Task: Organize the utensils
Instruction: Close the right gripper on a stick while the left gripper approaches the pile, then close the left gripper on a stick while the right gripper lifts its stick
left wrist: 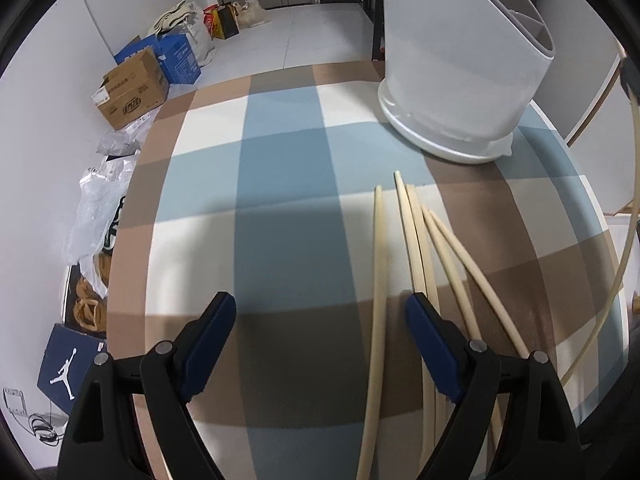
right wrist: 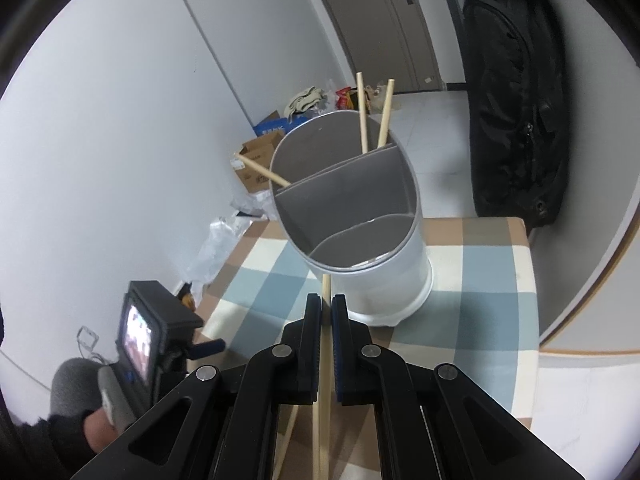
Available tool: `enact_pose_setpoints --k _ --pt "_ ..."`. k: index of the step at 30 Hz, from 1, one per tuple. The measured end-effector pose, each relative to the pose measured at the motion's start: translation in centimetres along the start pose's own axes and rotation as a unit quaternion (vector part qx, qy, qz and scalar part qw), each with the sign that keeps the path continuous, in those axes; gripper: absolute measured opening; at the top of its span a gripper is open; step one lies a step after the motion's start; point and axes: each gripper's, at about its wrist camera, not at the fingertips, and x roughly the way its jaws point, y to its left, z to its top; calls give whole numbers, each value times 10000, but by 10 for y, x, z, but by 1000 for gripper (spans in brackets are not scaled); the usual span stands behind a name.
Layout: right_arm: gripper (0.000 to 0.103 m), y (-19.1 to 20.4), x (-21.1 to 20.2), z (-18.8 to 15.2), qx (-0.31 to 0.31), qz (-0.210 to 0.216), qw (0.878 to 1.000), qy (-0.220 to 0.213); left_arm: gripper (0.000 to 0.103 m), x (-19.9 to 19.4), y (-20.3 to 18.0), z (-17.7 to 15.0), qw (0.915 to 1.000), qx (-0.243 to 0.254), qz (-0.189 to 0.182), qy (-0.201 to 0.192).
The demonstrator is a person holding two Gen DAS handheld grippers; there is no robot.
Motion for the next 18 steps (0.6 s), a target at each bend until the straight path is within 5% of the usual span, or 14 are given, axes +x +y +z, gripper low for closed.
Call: enact_pose_setpoints --k 6,14,18 --pt "4 -4 -4 0 0 36 10000 -38 57 3 -3 13 9994 20 -349 78" --pt "4 -18 -18 7 175 132 9994 -275 3 6 -12 27 9967 404 -705 25" --pt "4 -23 -23 12 243 166 9988 -398 2 7 -2 30 9959 171 -887 -12"
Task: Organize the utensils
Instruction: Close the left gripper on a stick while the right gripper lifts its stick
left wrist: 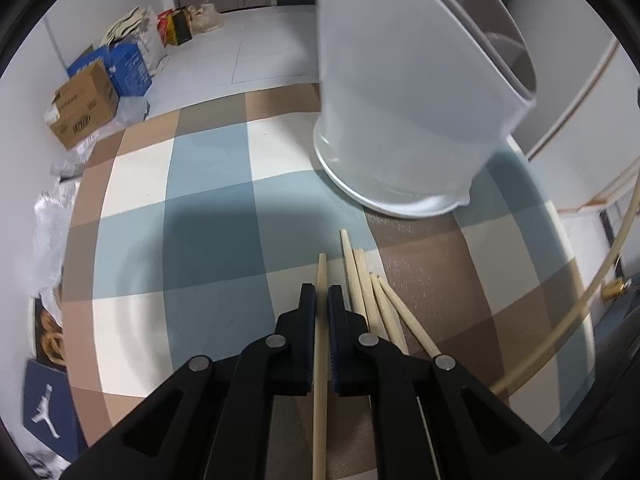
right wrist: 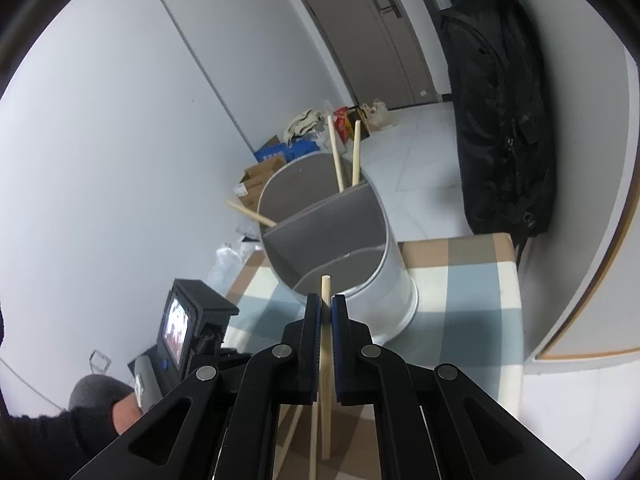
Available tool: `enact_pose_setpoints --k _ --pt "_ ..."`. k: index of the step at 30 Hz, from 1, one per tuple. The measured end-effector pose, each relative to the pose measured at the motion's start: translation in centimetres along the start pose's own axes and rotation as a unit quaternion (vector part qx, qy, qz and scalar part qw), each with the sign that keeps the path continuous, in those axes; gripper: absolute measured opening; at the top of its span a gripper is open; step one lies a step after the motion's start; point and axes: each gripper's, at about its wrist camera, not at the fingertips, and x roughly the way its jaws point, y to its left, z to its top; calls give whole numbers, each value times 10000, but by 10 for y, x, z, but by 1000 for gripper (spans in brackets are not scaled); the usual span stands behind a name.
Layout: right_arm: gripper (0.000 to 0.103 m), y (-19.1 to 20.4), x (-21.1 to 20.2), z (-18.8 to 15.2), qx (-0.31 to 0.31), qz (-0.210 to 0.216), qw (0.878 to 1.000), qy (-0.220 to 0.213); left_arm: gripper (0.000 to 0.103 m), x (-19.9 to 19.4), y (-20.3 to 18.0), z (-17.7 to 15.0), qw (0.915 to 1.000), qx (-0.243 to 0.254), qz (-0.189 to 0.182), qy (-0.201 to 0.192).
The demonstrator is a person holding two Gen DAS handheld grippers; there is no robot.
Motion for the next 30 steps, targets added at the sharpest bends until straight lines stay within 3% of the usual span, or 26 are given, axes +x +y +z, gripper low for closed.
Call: enact_pose_setpoints --k 6,15,30 --pt "4 -4 -4 6 83 45 9999 -110 2 -15 10 -3 9980 -350 140 -501" --pt "4 10 -16 6 -89 141 9992 -369 2 -73 -4 -14 9856 -391 247 -1629" --pt "4 29 -29 -7 -144 148 9983 -549 2 -104 -2 -10 9732 -519 125 -2235"
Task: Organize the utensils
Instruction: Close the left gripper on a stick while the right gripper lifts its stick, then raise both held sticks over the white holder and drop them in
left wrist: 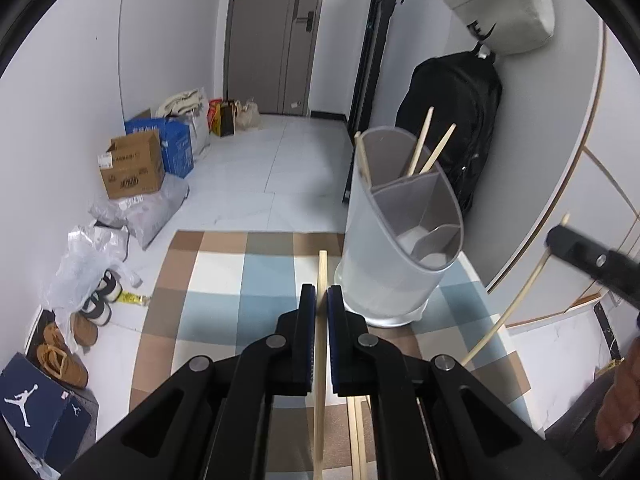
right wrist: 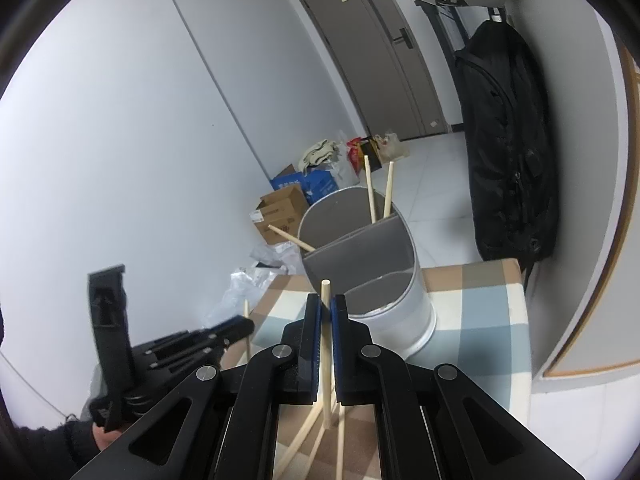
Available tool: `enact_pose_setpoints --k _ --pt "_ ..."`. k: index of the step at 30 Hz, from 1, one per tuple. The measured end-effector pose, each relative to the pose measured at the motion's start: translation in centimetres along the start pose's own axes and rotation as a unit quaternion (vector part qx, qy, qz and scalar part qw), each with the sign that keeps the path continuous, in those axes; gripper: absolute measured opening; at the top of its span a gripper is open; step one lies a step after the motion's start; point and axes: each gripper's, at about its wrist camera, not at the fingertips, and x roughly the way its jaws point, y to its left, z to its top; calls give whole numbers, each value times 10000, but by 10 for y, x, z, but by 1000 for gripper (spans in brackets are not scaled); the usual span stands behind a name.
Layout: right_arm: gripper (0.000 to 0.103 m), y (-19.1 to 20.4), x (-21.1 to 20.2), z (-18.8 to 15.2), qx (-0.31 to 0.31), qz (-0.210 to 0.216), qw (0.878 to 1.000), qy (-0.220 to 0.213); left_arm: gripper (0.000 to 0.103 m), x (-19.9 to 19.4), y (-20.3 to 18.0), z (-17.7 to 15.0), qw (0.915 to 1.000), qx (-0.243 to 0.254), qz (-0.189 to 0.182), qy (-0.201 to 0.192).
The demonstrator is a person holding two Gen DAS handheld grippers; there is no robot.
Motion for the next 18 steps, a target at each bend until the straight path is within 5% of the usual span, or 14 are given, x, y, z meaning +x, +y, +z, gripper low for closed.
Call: enact_pose_setpoints --k 18 --pt "4 25 -28 14 -128 -54 9988 -460 2 -54 -15 30 9968 75 -393 -691"
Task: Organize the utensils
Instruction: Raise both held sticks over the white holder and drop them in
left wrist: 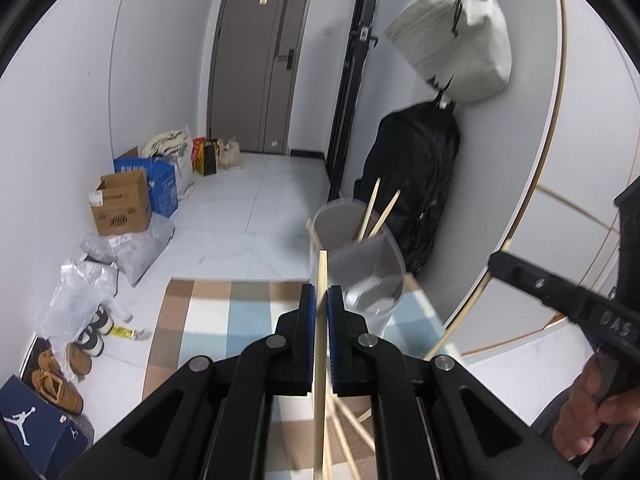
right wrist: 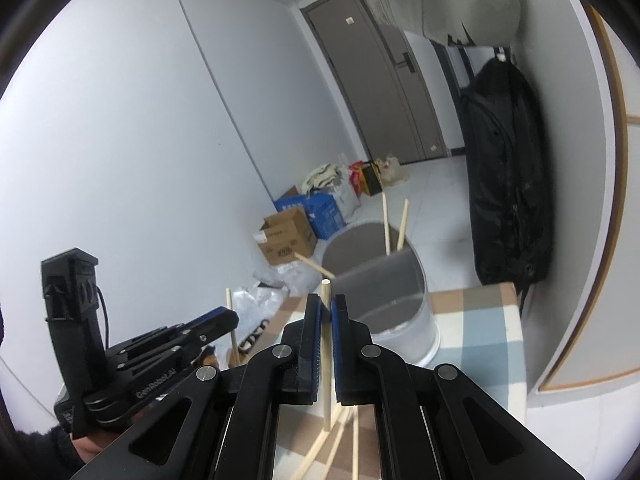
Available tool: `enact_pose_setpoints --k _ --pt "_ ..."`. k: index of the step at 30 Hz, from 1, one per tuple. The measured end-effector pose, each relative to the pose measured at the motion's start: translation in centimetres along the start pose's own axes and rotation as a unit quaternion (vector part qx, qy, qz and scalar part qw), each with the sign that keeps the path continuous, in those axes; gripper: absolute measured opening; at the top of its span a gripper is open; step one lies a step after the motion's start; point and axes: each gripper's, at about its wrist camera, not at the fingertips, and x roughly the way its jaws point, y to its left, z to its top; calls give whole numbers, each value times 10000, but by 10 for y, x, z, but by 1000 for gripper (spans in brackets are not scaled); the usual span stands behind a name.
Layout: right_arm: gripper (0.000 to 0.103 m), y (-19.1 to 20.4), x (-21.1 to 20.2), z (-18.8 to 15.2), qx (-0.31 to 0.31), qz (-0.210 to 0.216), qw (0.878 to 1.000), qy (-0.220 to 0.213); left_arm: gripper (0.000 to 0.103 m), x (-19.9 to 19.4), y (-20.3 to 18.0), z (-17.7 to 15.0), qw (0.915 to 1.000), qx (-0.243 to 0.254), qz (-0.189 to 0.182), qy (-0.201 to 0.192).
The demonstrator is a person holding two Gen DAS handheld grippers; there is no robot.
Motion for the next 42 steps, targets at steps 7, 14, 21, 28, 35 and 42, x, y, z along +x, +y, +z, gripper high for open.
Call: enact_pose_setpoints --k 7,14,21,28,35,42 --pt "4 6 -5 42 -121 -5 9998 -132 2 -5 -14 46 9991 94 -141 -400" --pt "4 4 -2 85 -204 -73 9995 -229 2 6 -16 86 9974 95 -180 -695" --pt "4 -2 16 128 -258 -173 9991 -290 2 22 -12 117 9963 93 -250 -820" --pt "4 -9 41 158 -398 -212 9985 -320 2 46 -8 133 9956 123 -94 -920" --pt "4 -16 61 169 -450 -217 9981 -366 2 78 0 132 9965 -8 -4 -838" --pt "4 -23 79 163 -447 -207 9985 -217 2 98 7 127 9973 -115 -50 -717"
